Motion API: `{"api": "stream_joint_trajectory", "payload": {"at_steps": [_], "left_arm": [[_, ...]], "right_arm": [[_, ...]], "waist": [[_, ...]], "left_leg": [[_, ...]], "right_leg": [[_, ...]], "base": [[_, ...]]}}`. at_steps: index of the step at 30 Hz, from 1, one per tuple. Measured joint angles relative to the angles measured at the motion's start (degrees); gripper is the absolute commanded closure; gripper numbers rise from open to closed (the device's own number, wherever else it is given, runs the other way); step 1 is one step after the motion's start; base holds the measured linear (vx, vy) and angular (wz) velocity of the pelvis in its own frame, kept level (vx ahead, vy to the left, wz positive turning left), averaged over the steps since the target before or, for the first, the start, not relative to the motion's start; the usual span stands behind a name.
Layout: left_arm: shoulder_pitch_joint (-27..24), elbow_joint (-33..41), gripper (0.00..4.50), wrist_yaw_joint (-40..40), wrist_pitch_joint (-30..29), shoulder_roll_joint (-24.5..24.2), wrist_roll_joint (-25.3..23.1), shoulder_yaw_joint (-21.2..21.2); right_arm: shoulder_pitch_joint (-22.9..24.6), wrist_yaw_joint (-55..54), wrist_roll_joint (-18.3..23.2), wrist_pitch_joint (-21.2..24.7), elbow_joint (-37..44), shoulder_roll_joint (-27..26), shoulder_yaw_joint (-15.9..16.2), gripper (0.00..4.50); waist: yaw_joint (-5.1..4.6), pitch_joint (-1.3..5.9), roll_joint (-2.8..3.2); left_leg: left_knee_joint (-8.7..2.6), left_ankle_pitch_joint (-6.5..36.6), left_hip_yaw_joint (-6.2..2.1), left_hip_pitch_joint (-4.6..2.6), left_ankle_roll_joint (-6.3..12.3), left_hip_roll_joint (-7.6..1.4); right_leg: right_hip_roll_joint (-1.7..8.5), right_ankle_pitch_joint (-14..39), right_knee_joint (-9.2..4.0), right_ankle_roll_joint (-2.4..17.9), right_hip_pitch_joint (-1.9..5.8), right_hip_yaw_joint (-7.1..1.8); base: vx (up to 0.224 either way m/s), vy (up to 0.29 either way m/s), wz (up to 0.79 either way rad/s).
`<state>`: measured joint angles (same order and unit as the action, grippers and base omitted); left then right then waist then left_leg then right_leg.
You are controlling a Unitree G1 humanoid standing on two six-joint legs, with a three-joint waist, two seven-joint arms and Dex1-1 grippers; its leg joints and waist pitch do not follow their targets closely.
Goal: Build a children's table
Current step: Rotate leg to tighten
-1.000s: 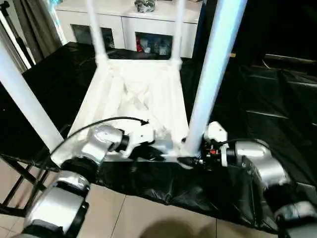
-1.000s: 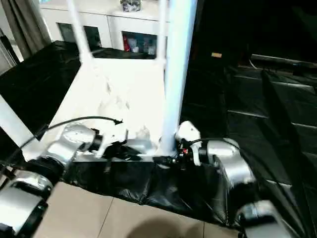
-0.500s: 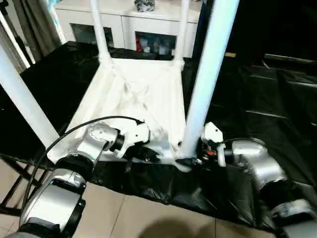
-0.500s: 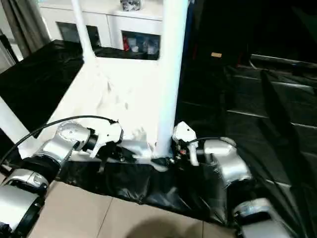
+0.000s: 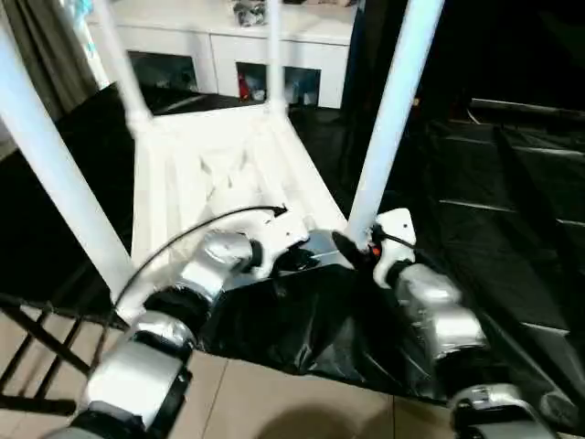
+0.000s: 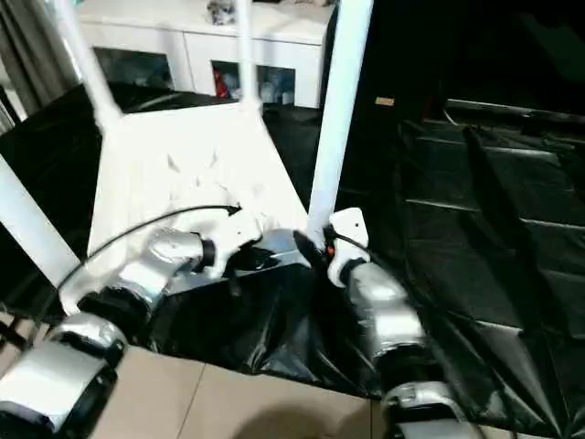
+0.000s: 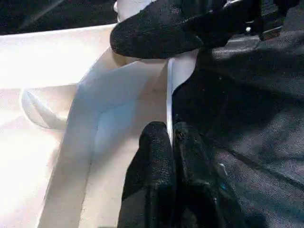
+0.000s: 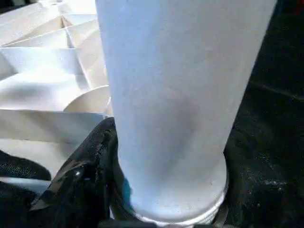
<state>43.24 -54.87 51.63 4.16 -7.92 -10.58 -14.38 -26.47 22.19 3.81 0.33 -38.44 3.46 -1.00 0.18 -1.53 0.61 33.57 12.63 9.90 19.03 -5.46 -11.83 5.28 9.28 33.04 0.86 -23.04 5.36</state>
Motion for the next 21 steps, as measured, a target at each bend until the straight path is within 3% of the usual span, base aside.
{"api": "stream_joint_trajectory", "payload": {"at_steps": [3, 8, 15, 21], "left_arm": [[-0.2, 0.0, 4.5, 0.1, 1.0, 0.1, -0.2, 0.0], [-0.9, 1.3, 4.5, 3.3, 1.9, -0.4, 0.9, 0.0], [-1.8, 2.5, 4.5, 15.1, 3.8, -4.2, 4.2, 0.4], [-2.3, 2.5, 4.5, 23.3, 5.8, -6.8, 5.4, -0.2]], "right_arm": [[0.0, 1.6, 0.2, -0.7, 0.0, 0.4, 0.1, 0.99], [0.0, 12.5, 0.9, -0.8, 0.0, 5.4, 1.6, 0.54], [0.0, 33.1, 2.5, -0.2, 2.4, 13.6, 6.6, 0.54], [-0.2, 44.7, 3.3, -0.2, 3.5, 16.5, 9.9, 0.89]], "waist": [[-0.01, -0.04, 0.06], [0.21, -0.05, 0.19], [0.43, -0.08, 0.22], [1.68, -0.15, 0.1]], "left_leg": [[-0.01, 0.0, 0.0, 0.04, 0.0, 0.02], [-0.17, 0.0, 0.02, 0.1, 0.05, -0.03], [-0.25, -0.1, 0.07, 0.17, 0.43, -0.04], [-0.15, -0.1, 0.14, 0.18, 0.43, -0.09]], "right_leg": [[0.01, 0.0, -0.01, 0.0, -0.02, -0.01], [0.01, -0.1, 0.05, 0.1, -0.02, 0.0], [0.0, 0.2, 0.06, 0.2, -0.06, 0.03], [0.0, 0.3, 0.11, 0.2, -0.06, 0.03]], "base": [[0.0, 0.0, 0.0], [0.0, 0.0, 0.0], [0.0, 0.0, 0.0], [0.0, 0.0, 0.0]]}}
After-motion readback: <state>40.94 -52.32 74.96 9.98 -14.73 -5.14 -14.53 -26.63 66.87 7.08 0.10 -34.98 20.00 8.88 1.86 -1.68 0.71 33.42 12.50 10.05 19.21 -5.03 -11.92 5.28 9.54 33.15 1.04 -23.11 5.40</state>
